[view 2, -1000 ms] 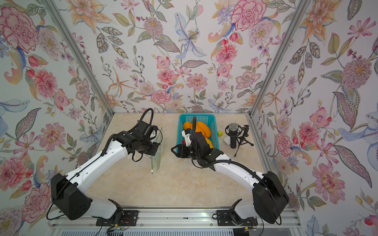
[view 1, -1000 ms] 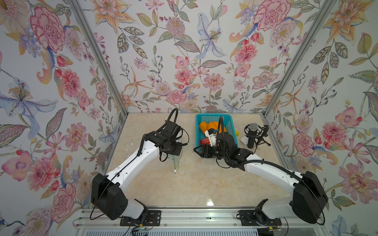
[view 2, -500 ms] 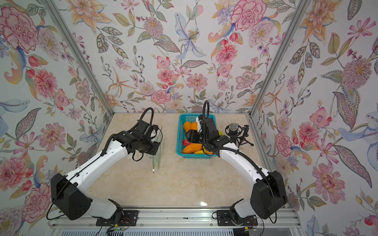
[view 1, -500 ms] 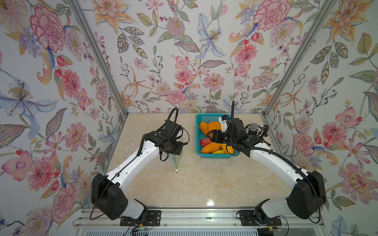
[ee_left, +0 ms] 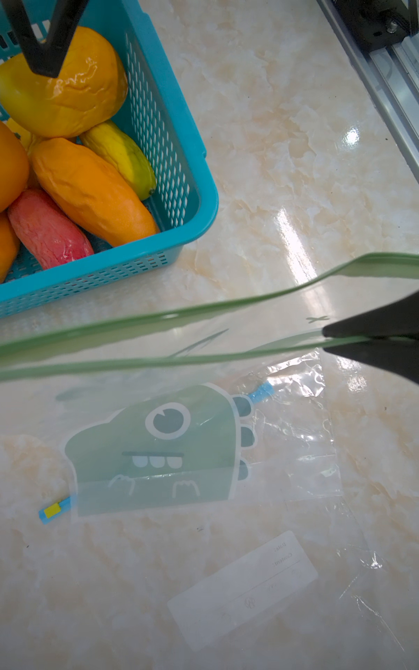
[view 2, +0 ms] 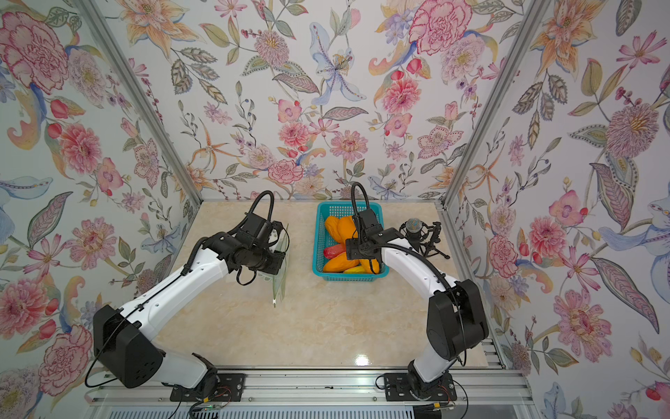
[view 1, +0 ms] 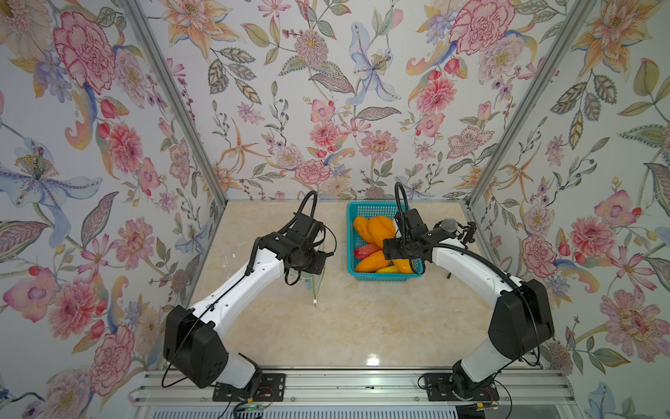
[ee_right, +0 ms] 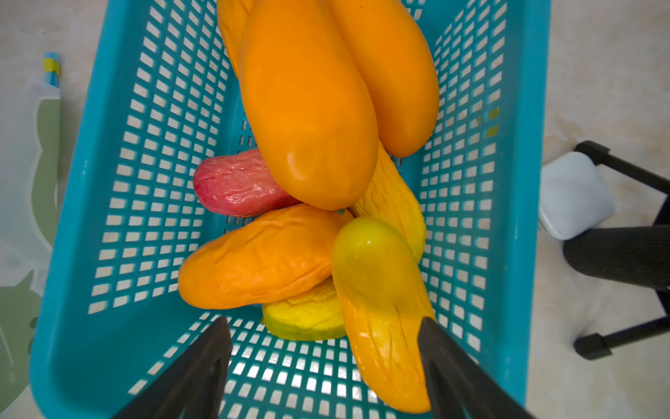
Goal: Place the mango in a zip-top bag and seal the zipper
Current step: Pick up the mango from the basket.
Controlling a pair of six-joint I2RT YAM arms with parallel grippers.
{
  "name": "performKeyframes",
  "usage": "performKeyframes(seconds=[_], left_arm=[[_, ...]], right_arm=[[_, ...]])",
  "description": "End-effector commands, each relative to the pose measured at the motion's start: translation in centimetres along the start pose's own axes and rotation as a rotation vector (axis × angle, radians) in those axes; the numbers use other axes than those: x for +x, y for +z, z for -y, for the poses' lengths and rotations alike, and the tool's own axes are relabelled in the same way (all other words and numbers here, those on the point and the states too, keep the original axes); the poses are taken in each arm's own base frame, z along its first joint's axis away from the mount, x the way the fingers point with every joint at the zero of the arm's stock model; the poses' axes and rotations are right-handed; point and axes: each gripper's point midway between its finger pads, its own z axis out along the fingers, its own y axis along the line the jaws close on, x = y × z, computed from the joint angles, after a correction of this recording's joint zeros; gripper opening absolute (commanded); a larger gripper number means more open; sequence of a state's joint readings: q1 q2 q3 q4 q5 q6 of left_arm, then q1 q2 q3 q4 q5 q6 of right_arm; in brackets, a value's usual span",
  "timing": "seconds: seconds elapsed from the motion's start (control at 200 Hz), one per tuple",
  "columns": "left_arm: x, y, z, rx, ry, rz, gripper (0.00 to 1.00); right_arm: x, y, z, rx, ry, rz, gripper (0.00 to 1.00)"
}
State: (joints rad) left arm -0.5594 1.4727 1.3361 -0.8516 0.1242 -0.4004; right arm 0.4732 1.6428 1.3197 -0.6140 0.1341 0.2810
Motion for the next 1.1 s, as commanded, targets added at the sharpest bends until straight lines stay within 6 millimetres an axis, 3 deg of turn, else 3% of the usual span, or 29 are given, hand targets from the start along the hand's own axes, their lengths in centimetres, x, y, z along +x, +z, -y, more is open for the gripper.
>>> performKeyframes(seconds=[0.0,0.26,0.535,0.616,0.756,0.866,1.011,1.096], left_arm=[[-0.3,0.1,0.4,0.007,0.017,0.004,0.00],[-0.5,0.0,0.5,0.013,0.015,0.012,0.00],[-0.7,-0.3,0.9,0.036,0.016,0.029,0.00],[-0.7,-0.4,0.8,0.034,0.017,0.028,0.00],[-0.6,-0.3,0.7,0.035,0.017,0.024,0.00],[-0.7,-0.4,0.7,0.040,0.014,0.032,0.00],[-0.9,-0.5,0.8,0.058,0.009,0.043,0.00],[-1.1,-0.7,1.0,0.070,0.003,0.057,0.00]], right_arm=[[0.7,0.3,1.7,0.092,-0.076,-0.051,0.80],[1.8,2.6,2.8,0.118,-0.102,-0.117,0.76],[2.6,4.5,2.7,0.095,-0.119,-0.162,0.75],[2.7,5.0,2.6,0.092,-0.121,-0.169,0.70],[2.4,5.1,2.4,0.087,-0.127,-0.164,0.51],[1.3,3.5,1.2,0.056,-0.128,-0.105,0.41],[-0.6,-0.5,-1.8,-0.092,-0.071,0.012,0.40],[-1.3,-3.4,-4.6,-0.255,-0.016,0.085,0.40]])
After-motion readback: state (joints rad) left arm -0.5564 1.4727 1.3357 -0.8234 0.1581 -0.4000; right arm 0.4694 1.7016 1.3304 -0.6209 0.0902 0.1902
